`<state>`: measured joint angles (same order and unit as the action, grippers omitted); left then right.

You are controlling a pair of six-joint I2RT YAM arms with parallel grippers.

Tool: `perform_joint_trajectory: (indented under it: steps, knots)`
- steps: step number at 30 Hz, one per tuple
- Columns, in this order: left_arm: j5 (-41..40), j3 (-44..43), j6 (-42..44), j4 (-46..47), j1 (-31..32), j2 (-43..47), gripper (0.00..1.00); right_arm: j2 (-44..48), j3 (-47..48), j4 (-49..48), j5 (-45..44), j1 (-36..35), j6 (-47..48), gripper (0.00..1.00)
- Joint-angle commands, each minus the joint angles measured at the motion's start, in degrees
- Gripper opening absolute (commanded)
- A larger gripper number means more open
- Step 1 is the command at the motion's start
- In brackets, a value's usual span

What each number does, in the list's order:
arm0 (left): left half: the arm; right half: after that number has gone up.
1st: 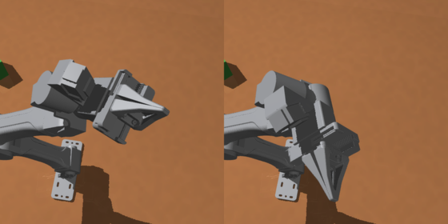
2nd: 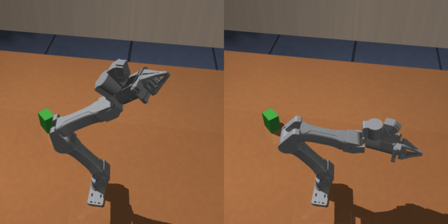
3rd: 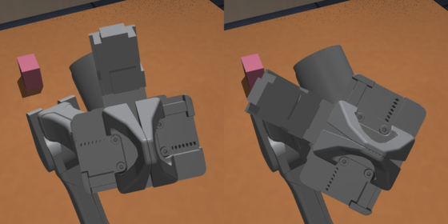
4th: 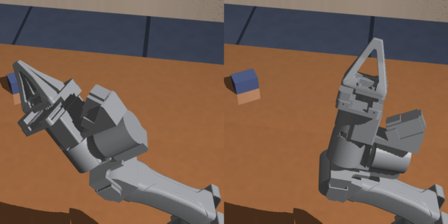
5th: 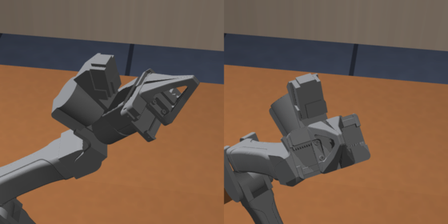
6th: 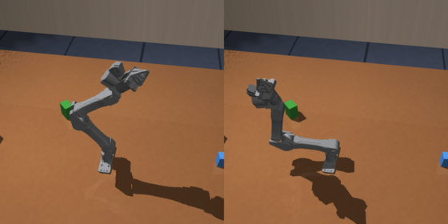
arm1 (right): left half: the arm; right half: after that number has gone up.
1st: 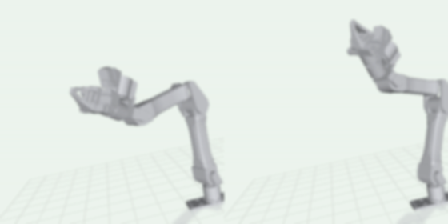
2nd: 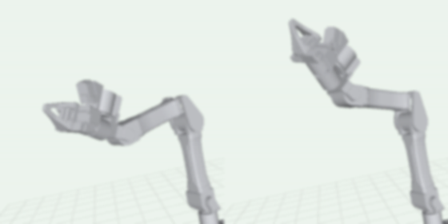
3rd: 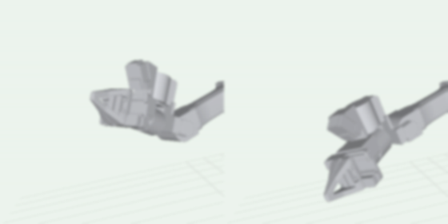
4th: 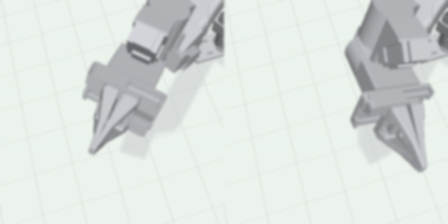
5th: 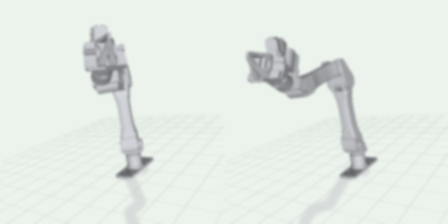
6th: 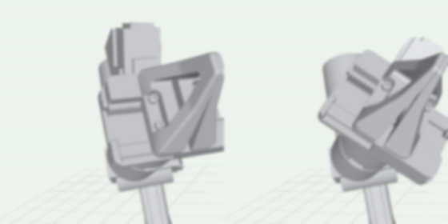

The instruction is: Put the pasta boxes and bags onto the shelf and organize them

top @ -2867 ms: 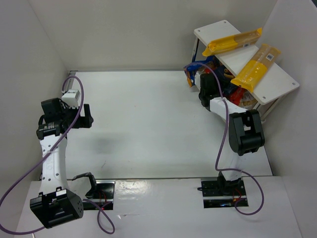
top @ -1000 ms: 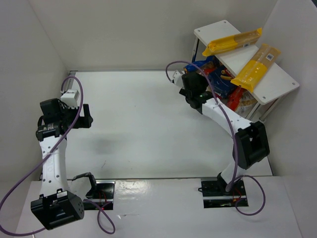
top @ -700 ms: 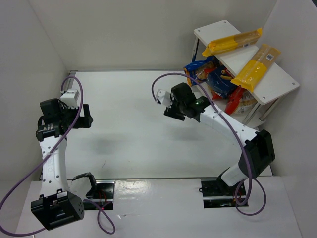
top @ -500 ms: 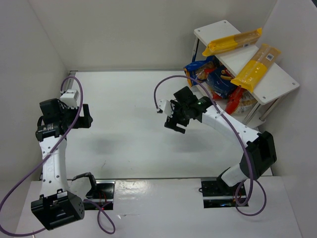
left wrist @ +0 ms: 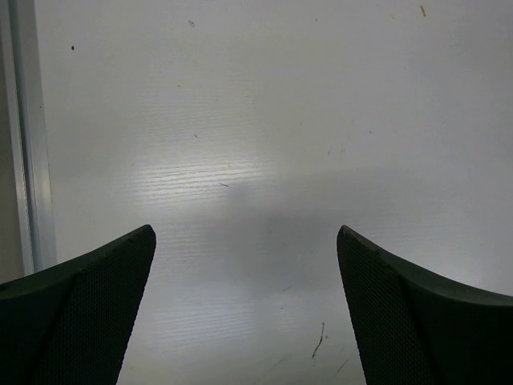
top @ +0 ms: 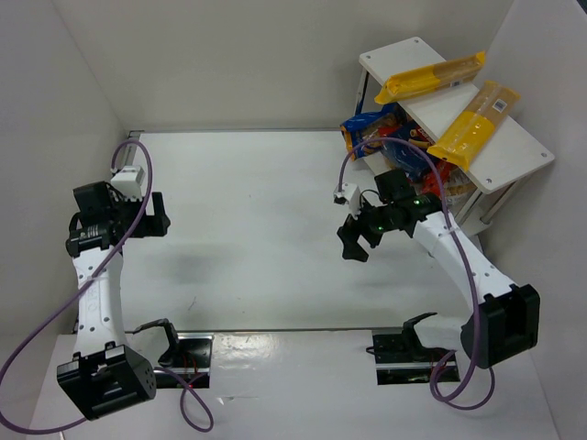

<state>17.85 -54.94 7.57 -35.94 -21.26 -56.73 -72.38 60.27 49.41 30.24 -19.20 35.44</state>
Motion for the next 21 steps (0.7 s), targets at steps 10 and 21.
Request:
perform_joint_trajectory:
  steps: [10, 21]
  knots:
    - [0.0, 0.2, 1.2, 1.1, -0.4, -0.3, 0.99, 3.3, -0.2, 1.1, 4.4, 1.4, 1.3, 0.98]
    - [0.0, 0.2, 1.2, 1.1, -0.4, -0.3, 0.99, 3.3, -0.2, 1.1, 4.4, 1.4, 1.3, 0.98]
